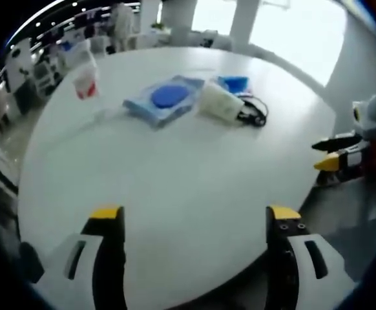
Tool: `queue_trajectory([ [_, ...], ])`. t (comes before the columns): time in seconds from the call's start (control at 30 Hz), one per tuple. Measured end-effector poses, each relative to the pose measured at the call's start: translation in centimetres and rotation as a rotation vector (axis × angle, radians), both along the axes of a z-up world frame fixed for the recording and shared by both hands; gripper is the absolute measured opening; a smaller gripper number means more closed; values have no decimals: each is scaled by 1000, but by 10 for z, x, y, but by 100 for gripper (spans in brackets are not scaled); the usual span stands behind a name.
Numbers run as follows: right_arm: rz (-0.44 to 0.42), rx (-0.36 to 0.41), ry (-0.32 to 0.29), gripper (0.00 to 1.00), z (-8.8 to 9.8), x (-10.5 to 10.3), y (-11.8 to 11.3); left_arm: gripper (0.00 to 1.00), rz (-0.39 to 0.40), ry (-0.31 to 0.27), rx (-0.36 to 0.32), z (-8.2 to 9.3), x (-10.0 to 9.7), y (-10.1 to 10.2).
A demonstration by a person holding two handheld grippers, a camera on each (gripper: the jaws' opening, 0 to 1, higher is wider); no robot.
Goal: Arrange the tabletop items into an orderly group along one side of the table until the central work area is clear of visible clutter.
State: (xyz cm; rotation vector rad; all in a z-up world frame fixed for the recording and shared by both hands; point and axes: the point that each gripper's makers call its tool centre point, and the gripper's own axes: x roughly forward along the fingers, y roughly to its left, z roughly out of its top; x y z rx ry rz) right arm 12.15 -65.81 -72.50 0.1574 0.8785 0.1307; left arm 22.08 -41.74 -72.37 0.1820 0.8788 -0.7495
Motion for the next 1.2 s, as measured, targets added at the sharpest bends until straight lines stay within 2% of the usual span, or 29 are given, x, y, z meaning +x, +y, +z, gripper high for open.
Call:
queue_trajectory([
  [0.1, 2, 8, 1, 63, 0, 0, 1, 87, 1, -3, -2, 0, 1, 0],
  [0.3, -42, 80, -8, 63, 5, 5, -3, 87, 8, 1, -12, 3, 3, 0],
  [0.4, -17, 74, 12, 64, 6, 4, -6, 88, 24, 10, -41, 6, 4, -2],
  [0.57, -6, 72, -2, 64, 10, 12, -14, 88, 33, 16, -46, 6, 2, -2],
  [0.7, 14, 77, -4, 63, 12, 26, -12, 87, 40, 23, -42, 5, 2, 1],
  [0.9, 78, 72, -45, 63, 29, 57, -6, 87, 50, 32, -46, 7, 3, 0],
  [1.03, 111, 59, -58, 62, 40, 82, -7, 86, 48, 12, -27, 12, 11, -6],
  [1.2, 158, 33, -95, 62, 56, 112, -7, 86, 91, 4, -88, 26, 24, -20],
])
